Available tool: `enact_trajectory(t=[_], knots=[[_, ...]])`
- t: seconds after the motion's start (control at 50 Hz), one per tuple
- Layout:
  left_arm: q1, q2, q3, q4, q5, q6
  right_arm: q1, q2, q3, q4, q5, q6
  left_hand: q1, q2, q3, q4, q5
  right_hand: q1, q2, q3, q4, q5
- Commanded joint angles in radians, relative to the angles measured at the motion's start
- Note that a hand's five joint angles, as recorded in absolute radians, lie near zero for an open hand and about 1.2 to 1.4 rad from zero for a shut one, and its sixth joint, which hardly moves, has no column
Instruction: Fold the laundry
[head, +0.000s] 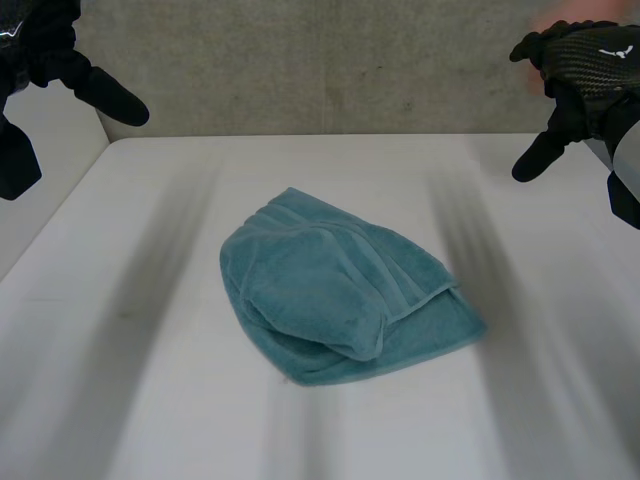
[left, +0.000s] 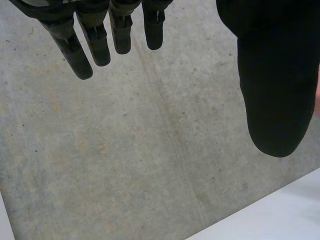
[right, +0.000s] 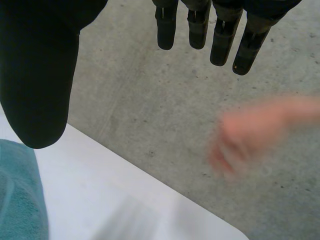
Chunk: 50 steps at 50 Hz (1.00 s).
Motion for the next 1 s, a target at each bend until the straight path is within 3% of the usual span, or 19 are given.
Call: enact_trajectory(t=[0.02,0.12,0.22,0.38,0.42,0.54,0.72,0.86,1.0], knots=[[0.009,-0.026,-0.003,0.001,0.005,0.006,0.0,0.005,0.006,0.009,-0.091,-0.001,-0.024,-0.022,-0.034,-0.022,-0.035,-0.019,-0.048,-0.042,-0.059,-0.053],[0.009,-0.108,-0.011,0.018,0.008,0.013,0.002,0.02,0.021,0.014,-0.158,-0.011,-0.015,-0.013,-0.025,-0.013,-0.026,-0.019,-0.048,-0.042,-0.059,-0.053],[-0.005,-0.197,-0.012,0.021,0.013,0.018,0.011,0.082,0.039,0.02,-0.181,-0.151,-0.003,-0.001,-0.013,-0.001,-0.014,-0.019,-0.048,-0.042,-0.059,-0.053],[-0.143,-0.323,-0.054,0.044,0.024,0.11,0.011,0.155,0.053,0.017,-0.163,-0.352,0.026,0.028,0.016,0.028,0.015,-0.019,-0.048,-0.042,-0.059,-0.053],[-0.213,-0.406,-0.051,0.079,0.024,0.196,0.009,0.168,0.05,0.015,-0.16,-0.353,0.058,0.06,0.048,0.06,0.047,-0.019,-0.048,-0.042,-0.059,-0.053],[-0.336,-0.567,-0.011,0.17,0.031,0.306,-0.001,0.238,0.036,0.015,-0.155,-0.355,0.208,0.21,0.198,0.21,0.197,-0.019,-0.048,-0.042,-0.059,-0.053],[-0.382,-0.754,0.081,0.242,0.099,0.363,-0.005,0.3,0.033,0.014,-0.155,-0.358,0.273,0.275,0.263,0.275,0.262,-0.019,-0.048,-0.042,-0.059,-0.053],[-0.384,-0.816,0.137,0.245,0.097,0.47,-0.018,0.364,0.029,0.014,-0.164,-0.357,1.003,1.005,0.992,1.005,0.992,-0.019,-0.048,-0.042,-0.059,-0.053],[-0.382,-0.816,0.135,0.244,0.094,0.501,-0.014,0.424,0.013,0.015,-0.167,-0.355,1.106,1.108,1.096,1.109,1.096,-0.019,-0.048,-0.042,-0.059,-0.053]])
